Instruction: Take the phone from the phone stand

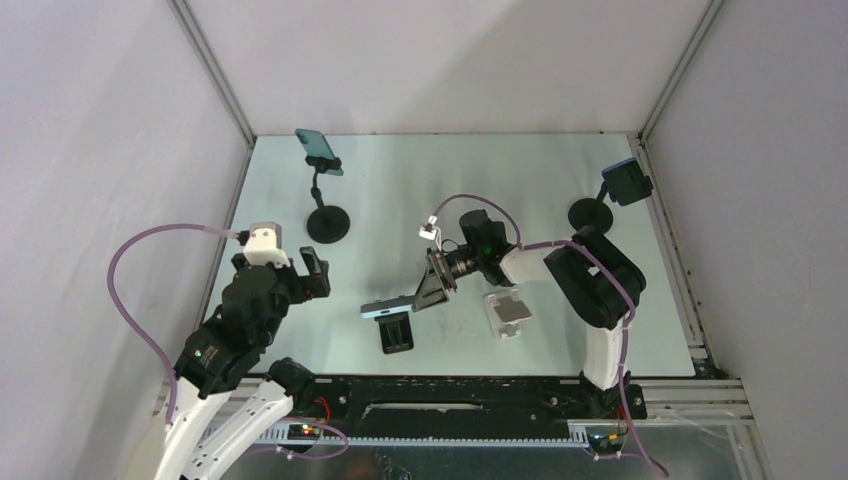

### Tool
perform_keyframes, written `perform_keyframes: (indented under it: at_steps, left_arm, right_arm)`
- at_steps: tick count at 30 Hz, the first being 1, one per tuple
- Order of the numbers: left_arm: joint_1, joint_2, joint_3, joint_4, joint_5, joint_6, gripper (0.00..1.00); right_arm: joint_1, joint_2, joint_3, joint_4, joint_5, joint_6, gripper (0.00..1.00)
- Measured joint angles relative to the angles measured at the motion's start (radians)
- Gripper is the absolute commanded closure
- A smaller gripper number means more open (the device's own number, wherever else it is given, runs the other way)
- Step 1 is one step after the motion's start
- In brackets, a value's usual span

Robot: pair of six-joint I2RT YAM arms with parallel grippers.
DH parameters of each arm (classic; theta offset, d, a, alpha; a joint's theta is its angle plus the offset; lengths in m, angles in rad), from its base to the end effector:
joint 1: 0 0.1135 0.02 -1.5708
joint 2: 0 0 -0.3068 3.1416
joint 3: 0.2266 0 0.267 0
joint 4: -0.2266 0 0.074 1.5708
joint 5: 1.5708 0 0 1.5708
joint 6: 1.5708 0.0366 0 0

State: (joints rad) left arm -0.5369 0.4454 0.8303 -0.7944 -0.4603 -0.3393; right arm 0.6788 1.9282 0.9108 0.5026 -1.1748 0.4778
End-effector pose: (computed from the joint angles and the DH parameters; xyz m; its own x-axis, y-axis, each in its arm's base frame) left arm 0.0596 -0.0166 0.3564 -0.3586 -0.1336 -0.9239 -0.0119 0.9903 -0.1385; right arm 0.2838 0.2723 0.1677 -0.7391 -0.3683 -0.5640 -0.5939 -0.0390 0.8036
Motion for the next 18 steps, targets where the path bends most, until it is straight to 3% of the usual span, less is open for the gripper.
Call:
perform_keyframes:
  at_steps: [13, 18]
  left_arm:
    - [0.000, 0.000, 0.000, 0.000, 0.000, 0.000, 0.02]
    - [0.000, 0.000, 0.000, 0.000, 0.000, 0.000, 0.02]
  right_arm:
    - [0.002, 0.012, 0.005, 0.014, -0.018, 0.012, 0.21]
    - [0.002, 0.016, 0.005, 0.024, -0.021, 0.019, 0.38]
